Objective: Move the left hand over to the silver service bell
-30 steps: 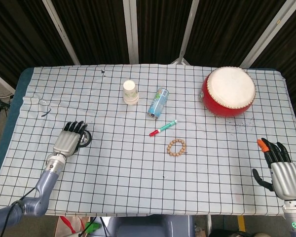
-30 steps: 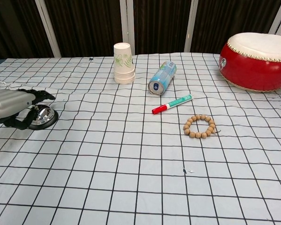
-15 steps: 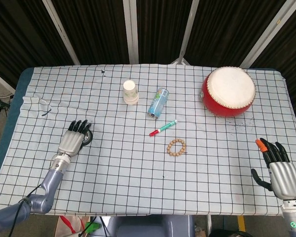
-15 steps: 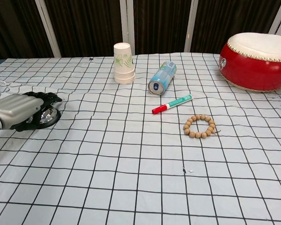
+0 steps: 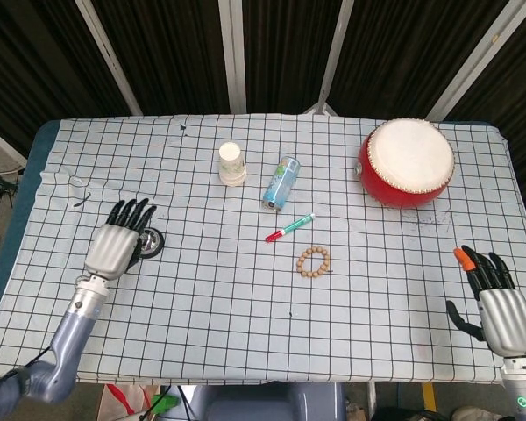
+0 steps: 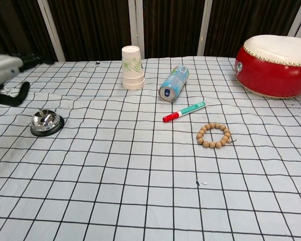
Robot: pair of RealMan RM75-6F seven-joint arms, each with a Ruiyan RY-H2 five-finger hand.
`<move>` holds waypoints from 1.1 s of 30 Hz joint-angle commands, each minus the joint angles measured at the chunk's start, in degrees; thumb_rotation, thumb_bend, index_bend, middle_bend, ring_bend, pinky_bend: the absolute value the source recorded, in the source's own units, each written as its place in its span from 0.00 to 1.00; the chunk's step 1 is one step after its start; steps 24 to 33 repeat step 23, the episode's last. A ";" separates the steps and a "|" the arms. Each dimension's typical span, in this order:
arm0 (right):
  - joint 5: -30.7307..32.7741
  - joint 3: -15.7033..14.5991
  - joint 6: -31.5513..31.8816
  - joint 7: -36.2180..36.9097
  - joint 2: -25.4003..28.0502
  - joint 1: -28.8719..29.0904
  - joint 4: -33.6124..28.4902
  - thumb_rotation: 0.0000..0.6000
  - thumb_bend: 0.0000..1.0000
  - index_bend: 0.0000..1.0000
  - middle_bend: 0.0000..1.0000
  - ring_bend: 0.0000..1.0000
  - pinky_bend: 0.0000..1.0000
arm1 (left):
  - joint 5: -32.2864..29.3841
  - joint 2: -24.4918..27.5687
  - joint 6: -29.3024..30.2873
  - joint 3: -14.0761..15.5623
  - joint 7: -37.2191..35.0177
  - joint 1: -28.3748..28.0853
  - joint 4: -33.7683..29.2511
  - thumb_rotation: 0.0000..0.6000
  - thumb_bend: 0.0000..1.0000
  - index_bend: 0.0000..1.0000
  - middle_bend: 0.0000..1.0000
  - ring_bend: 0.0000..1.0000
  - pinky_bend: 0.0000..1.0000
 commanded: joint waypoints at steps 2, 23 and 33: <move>-0.18 -0.05 0.18 0.54 0.20 -0.09 -0.04 1.00 0.40 0.05 0.08 0.12 0.04 | 4.17 11.01 11.69 4.44 2.13 9.80 -13.09 1.00 1.00 0.00 0.00 0.00 0.00; -0.51 0.07 0.71 -0.15 -0.01 -0.13 -0.05 1.00 0.40 0.05 0.08 0.12 0.04 | 13.23 13.07 19.22 9.16 -10.54 18.96 -8.47 1.00 1.00 0.00 0.00 0.00 0.00; -0.51 0.07 0.71 -0.15 -0.01 -0.13 -0.05 1.00 0.40 0.05 0.08 0.12 0.04 | 13.23 13.07 19.22 9.16 -10.54 18.96 -8.47 1.00 1.00 0.00 0.00 0.00 0.00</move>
